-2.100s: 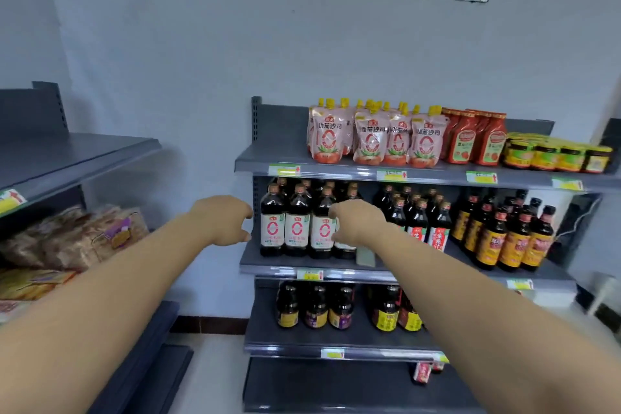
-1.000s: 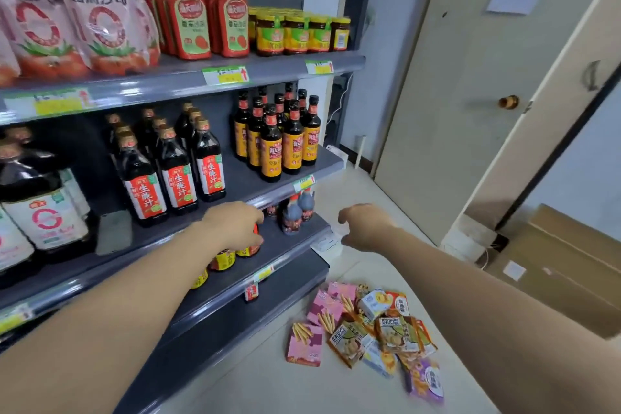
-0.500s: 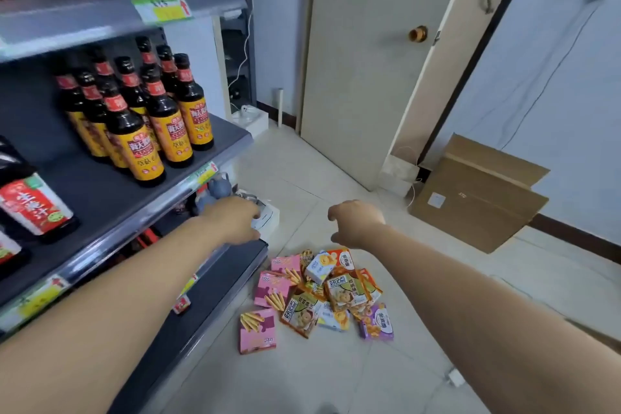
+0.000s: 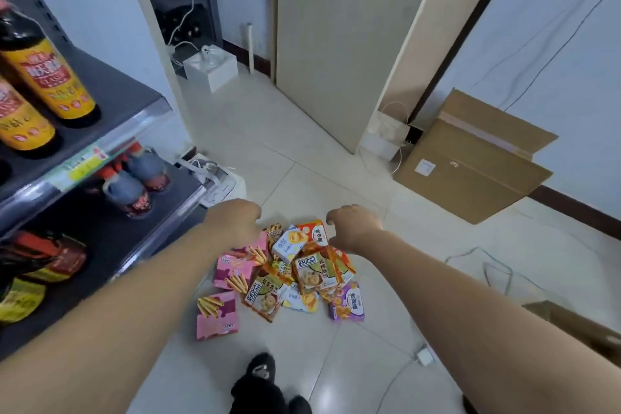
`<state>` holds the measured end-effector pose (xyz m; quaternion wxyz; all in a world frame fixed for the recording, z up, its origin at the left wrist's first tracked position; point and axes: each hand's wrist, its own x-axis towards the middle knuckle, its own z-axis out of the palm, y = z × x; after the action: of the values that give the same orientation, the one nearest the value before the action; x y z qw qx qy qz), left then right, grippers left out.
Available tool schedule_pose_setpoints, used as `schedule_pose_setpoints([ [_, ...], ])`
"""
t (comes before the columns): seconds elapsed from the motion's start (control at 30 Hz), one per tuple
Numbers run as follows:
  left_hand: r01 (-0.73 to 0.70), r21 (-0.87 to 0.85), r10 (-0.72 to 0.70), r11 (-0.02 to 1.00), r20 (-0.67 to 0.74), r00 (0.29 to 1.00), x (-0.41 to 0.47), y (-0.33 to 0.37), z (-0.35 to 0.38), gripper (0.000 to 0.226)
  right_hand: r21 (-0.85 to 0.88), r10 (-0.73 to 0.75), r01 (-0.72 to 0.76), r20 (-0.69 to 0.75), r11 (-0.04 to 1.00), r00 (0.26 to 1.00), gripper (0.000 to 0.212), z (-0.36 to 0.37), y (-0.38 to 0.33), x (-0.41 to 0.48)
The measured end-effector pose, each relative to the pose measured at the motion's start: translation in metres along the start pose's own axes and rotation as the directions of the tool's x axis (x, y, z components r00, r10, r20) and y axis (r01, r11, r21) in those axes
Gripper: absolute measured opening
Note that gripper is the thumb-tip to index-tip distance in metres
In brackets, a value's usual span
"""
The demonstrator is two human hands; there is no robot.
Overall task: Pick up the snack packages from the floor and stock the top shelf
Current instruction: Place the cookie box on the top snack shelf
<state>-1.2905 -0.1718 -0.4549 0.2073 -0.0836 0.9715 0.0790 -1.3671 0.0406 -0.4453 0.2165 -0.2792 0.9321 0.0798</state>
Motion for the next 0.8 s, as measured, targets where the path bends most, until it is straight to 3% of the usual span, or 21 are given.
schedule_pose_setpoints([
  [0.2,-0.011,-0.037,0.014,0.999,0.088,0.996,0.081,0.007,0.029,0.023,0.065,0.019,-0.025,0.09,0.998,0.996,0.034,0.028,0.029,0.079],
  [0.37,0.006,-0.11,0.011,0.994,0.152,0.988,0.148,0.011,0.065,0.034,0.074,0.022,-0.034,0.155,0.997,0.988,0.034,0.062,0.046,0.154],
  [0.53,0.046,-0.146,-0.011,0.988,0.233,0.973,0.204,0.009,0.124,0.02,0.071,-0.004,-0.013,0.234,0.997,0.972,0.035,0.11,0.06,0.223],
  [0.8,0.227,-0.292,-0.123,0.929,0.335,0.934,0.305,0.006,0.271,0.043,0.246,0.0,-0.094,0.355,0.965,0.935,0.043,0.235,0.068,0.341],
])
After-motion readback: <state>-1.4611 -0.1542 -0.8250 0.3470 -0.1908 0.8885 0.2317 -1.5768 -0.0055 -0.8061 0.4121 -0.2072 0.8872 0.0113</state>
